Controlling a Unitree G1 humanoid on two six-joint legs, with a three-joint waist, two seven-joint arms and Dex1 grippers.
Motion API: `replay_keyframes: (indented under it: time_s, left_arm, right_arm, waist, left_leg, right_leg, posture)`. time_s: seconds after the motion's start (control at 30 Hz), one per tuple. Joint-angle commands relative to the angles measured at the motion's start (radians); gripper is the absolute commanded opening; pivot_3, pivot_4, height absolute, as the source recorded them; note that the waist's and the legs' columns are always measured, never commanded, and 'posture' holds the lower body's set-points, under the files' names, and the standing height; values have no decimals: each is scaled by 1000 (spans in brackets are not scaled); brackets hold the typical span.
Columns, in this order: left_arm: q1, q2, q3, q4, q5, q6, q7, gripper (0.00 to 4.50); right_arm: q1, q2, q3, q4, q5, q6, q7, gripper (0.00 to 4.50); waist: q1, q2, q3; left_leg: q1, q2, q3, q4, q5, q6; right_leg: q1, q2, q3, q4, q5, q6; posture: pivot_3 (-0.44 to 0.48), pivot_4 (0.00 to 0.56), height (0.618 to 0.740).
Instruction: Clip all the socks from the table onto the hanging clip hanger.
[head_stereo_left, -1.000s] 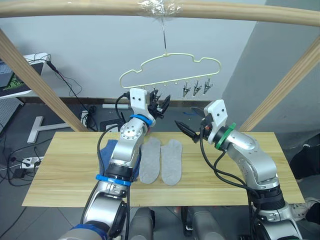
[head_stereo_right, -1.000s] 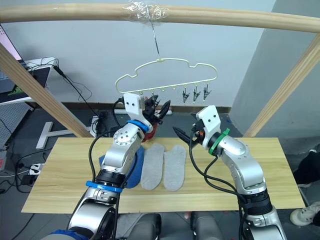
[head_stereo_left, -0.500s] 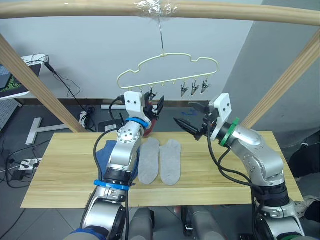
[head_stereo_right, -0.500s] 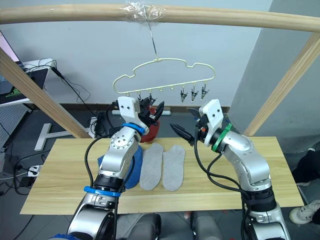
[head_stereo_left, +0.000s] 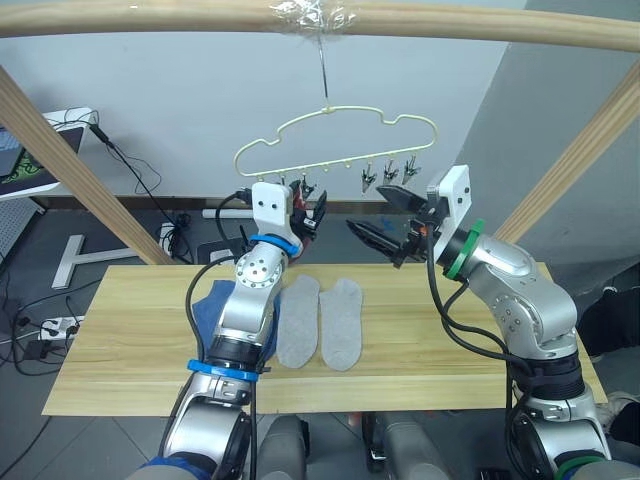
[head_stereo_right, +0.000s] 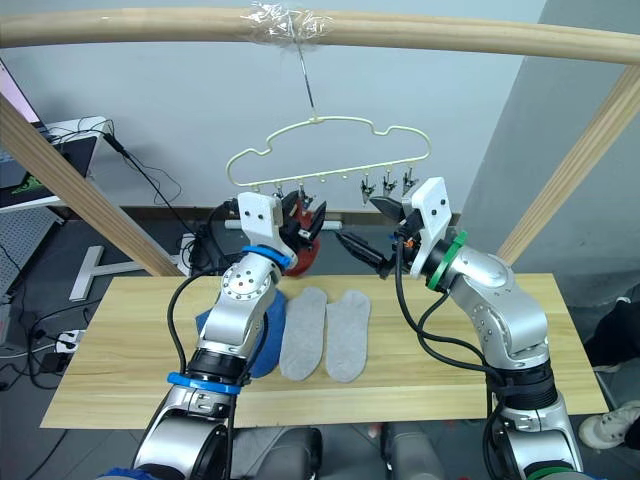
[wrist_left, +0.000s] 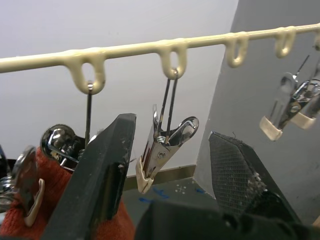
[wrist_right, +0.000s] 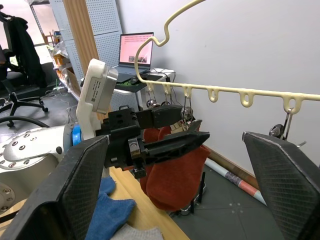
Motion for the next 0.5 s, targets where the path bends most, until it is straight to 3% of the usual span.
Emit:
replay_keyframes:
  time_s: [0.03,0.5]
  left_arm:
    - [-18,-9,-4,-41,13,-28,12,2661]
    - [-31,-1,7,-32,44,-52,36,2661]
  right_arm:
    - [-17,-5,-17,-46,29,-3,0,4500]
    - [-19,-16,-16,-40,40,-11,-2,4500]
  waist:
    - [0,0,0]
    - [0,0,0]
  left_leg:
    - [0,0,0,0,0,0]
    - [0,0,0,0,0,0]
  right_leg:
    - [0,0,0,0,0,0]
    - [0,0,0,0,0,0]
  posture:
    - [-34,232,740]
    - [-36,232,740]
